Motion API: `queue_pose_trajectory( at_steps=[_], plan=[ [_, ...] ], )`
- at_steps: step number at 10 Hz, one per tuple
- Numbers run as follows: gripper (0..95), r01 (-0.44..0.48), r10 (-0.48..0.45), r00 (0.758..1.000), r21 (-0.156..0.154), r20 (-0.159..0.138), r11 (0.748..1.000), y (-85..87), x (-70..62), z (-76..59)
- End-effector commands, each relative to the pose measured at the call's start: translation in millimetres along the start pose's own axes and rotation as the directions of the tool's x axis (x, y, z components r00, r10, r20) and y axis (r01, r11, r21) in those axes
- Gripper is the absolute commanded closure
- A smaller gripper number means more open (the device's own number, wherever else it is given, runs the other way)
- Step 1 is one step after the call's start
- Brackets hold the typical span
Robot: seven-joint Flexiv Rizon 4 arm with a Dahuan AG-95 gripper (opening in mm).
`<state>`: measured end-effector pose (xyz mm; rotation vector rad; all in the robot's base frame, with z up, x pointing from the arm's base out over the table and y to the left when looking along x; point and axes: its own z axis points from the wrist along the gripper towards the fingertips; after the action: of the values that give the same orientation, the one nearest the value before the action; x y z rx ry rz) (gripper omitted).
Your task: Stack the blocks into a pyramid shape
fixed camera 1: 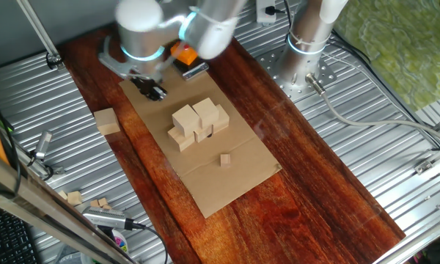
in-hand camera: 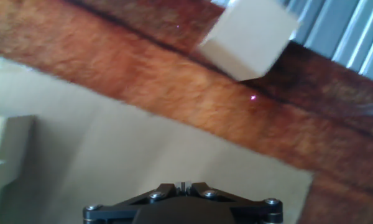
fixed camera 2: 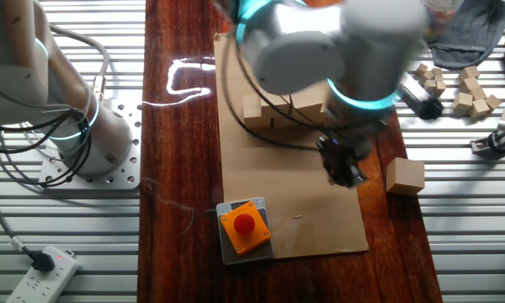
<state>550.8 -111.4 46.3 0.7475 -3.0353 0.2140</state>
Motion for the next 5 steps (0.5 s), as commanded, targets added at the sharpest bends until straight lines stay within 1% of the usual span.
queue_pose_trajectory(
  at_steps=[1,2,3,4,5],
  plan=[
    [95.0,0.013,-0.013,1.000,0.003,-0.004,1.000,-9.1,-9.4,-3.9],
    [95.0,0.020,-0.020,1.000,0.003,-0.004,1.000,-18.1,-19.1,-6.8],
    [95.0,0.025,-0.025,1.000,0.002,-0.003,1.000,-22.5,-22.3,-8.6],
    [95.0,0.044,-0.044,0.999,0.001,-0.005,0.999,-32.5,-32.4,-12.5],
    [95.0,0.055,-0.055,0.998,0.000,0.003,0.998,-35.0,-34.4,-9.0]
  ],
)
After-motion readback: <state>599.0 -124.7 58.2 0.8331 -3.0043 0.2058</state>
